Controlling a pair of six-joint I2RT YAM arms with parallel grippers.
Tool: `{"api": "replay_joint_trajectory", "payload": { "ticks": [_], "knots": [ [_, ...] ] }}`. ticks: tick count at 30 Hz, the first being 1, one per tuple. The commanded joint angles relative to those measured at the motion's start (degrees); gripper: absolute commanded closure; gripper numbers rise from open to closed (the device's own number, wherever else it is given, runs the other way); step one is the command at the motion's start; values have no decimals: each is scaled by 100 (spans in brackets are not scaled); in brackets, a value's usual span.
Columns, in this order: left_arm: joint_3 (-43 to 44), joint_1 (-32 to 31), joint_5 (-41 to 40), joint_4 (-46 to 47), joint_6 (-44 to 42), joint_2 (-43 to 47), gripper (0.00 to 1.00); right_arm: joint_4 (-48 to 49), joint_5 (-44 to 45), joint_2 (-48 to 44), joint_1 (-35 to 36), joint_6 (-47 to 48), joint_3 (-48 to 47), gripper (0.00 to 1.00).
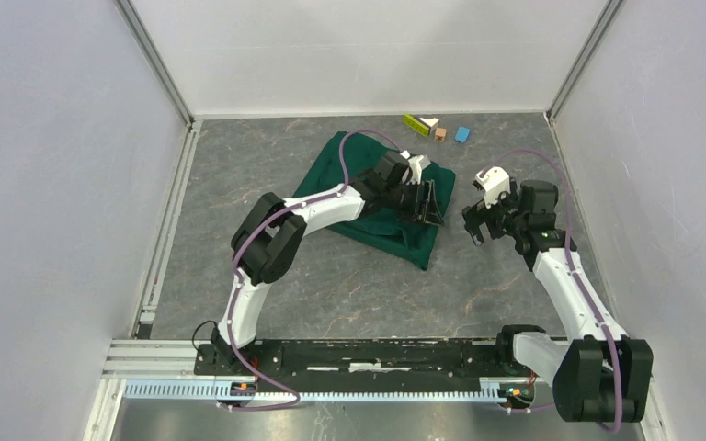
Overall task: Open and lay out the surgical kit
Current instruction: Move the surgical kit at the center of the board.
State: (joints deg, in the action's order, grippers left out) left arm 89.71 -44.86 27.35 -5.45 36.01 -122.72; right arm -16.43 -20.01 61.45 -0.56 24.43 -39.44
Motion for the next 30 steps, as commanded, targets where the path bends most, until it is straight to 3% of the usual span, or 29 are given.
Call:
{"api": "replay_joint_trajectory", "payload": {
  "ticks": [1, 3, 4, 7, 10, 17, 23, 30],
  "knots": [
    [195, 246, 617, 164, -200, 575, 23, 309, -573, -471, -24, 205, 90, 3],
    [-36, 454, 550, 112, -541, 988, 1, 280, -944, -593, -24, 307, 103, 3],
    [-160, 577, 503, 45, -754, 1217, 0, 263, -1163, -625, -4, 363, 116, 3],
    [-453, 980, 298, -330, -1431, 1884, 0, 257, -1270, -592, 332, 426, 123, 3],
    [-929, 1526, -159, -503, -1911, 2500, 0, 255, -780, -400, 1033, 546, 103, 3],
    [-1522, 2959, -713, -700, -2027, 2787, 0, 436, 359, 398, 2530, 731, 22, 3],
    [-1551, 3216, -867, -698, -2014, 2248, 0, 546, 1447, 1158, 3335, 948, -102, 3],
    [-2034, 3496, -656, -501, -1792, 2196, 1, 935, 2723, 1776, 3318, 1220, -537, 2]
  ]
}}
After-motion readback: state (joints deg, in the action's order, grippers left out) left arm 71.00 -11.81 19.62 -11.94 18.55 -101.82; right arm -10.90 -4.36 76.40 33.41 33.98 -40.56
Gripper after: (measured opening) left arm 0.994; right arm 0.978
